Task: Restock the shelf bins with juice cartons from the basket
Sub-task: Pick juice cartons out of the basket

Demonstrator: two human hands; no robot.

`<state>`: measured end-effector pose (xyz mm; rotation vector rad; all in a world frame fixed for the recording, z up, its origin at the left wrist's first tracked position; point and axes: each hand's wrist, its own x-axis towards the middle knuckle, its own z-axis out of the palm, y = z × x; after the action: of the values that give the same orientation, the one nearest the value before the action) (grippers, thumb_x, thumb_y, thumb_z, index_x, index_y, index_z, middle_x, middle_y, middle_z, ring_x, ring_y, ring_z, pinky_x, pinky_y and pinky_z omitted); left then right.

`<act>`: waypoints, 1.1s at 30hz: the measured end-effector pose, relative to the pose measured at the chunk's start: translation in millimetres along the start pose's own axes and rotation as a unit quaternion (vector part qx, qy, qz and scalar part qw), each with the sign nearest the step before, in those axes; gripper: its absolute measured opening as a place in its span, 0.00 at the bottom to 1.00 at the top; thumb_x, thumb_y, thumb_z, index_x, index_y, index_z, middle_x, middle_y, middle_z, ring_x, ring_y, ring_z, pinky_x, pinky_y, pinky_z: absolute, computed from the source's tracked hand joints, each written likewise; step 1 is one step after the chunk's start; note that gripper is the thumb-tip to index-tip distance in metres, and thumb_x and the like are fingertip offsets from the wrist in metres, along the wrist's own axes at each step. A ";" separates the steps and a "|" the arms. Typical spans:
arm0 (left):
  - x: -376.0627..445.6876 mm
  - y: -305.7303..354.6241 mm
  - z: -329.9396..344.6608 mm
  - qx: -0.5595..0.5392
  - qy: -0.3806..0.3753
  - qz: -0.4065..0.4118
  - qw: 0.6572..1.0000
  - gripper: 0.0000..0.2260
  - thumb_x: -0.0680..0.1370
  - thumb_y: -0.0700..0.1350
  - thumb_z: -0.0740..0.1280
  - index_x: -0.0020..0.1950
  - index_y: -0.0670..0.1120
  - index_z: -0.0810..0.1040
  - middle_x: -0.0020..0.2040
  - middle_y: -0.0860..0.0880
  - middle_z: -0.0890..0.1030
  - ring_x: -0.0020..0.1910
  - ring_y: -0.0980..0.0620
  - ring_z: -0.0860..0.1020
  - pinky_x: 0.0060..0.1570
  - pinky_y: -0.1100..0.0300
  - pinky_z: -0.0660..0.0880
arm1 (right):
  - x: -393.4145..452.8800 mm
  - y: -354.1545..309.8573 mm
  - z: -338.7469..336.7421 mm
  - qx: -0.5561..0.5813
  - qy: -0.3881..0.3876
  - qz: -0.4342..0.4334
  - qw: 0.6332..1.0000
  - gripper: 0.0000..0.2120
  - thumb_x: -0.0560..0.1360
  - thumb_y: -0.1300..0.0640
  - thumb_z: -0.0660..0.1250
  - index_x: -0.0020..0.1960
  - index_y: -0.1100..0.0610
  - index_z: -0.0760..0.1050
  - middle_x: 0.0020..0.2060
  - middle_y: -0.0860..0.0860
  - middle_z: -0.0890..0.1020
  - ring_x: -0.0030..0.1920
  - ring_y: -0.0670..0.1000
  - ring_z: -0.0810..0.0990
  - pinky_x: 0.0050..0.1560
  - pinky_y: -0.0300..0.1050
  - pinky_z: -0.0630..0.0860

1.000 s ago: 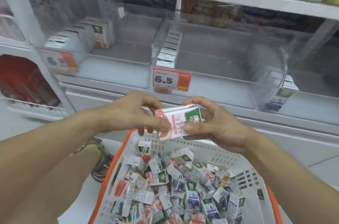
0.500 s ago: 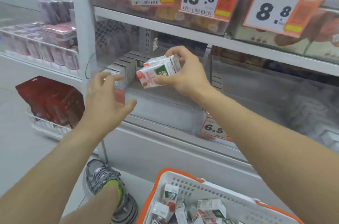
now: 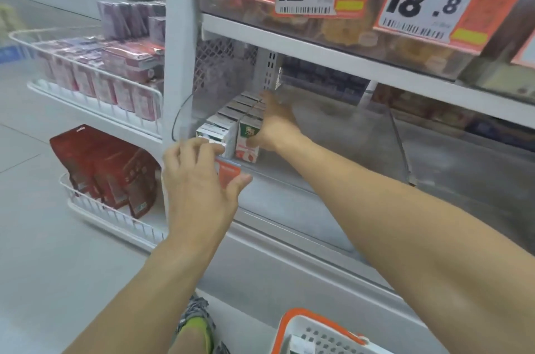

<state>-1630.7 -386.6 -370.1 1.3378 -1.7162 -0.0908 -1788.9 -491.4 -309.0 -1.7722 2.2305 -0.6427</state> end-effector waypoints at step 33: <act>-213.8 126.4 29.2 -0.003 -0.637 0.214 0.740 0.14 0.78 0.51 0.69 0.60 0.46 0.79 0.57 0.50 0.80 0.52 0.52 0.76 0.51 0.62 0.70 | -454.4 291.5 -9.7 0.142 -0.112 0.137 0.974 0.09 0.70 0.54 0.78 0.43 0.48 0.77 0.32 0.44 0.79 0.31 0.41 0.76 0.40 0.42 0.76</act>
<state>-1747.2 -178.9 -446.1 0.7630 -3.1026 -0.9247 -1933.1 0.1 -479.9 -1.3004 2.0592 -0.6292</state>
